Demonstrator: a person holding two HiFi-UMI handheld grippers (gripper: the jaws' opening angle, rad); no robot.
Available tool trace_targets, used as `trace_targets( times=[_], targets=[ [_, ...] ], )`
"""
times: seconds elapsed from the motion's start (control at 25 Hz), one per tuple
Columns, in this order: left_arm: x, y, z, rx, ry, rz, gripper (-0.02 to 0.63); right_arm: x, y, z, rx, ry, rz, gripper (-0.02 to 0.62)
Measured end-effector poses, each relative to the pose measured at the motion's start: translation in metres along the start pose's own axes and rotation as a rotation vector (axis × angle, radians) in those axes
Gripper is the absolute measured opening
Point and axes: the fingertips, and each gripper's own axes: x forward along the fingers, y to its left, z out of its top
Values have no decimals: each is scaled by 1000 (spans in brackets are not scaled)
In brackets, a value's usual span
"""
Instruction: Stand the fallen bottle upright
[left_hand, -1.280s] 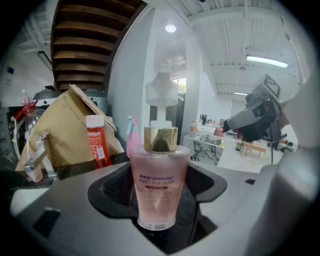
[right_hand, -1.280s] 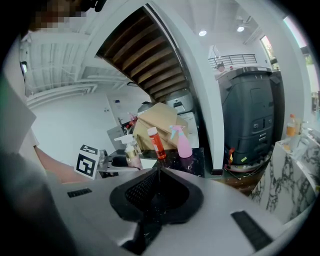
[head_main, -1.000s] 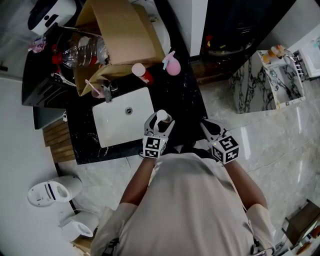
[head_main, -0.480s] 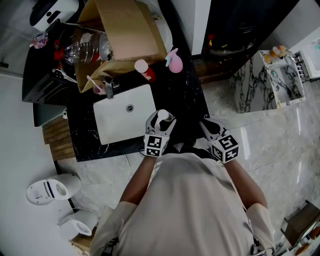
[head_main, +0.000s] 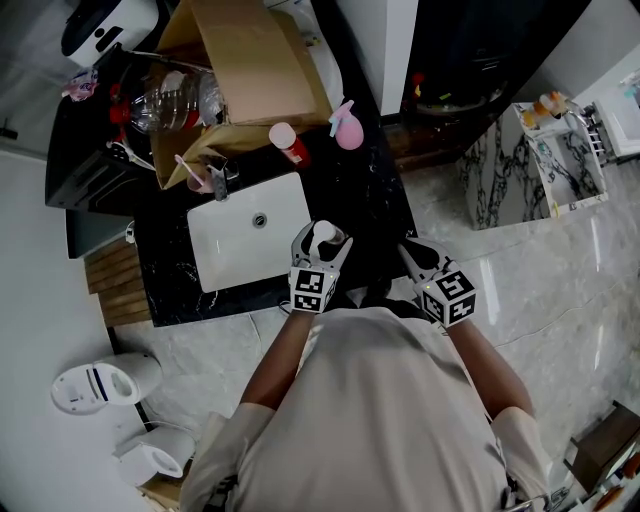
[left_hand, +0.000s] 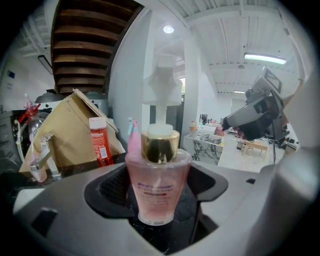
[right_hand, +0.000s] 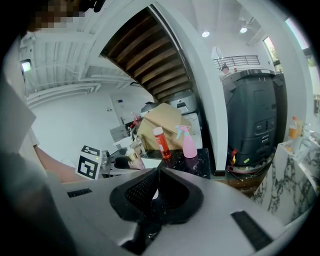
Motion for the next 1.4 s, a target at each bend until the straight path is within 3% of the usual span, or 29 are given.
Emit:
trace_targets(
  times=[0.8, 1.12, 1.4],
  targets=[
    [-48, 1, 28, -29, -57, 13, 354, -1, 26, 7, -43, -58, 27, 37],
    [-81, 9, 34, -24, -63, -44, 350, -4, 49, 19, -71, -94, -24, 37],
    [-116, 27, 46, -23, -68, -85, 294, -6, 84, 28, -55, -118, -89, 37]
  ],
)
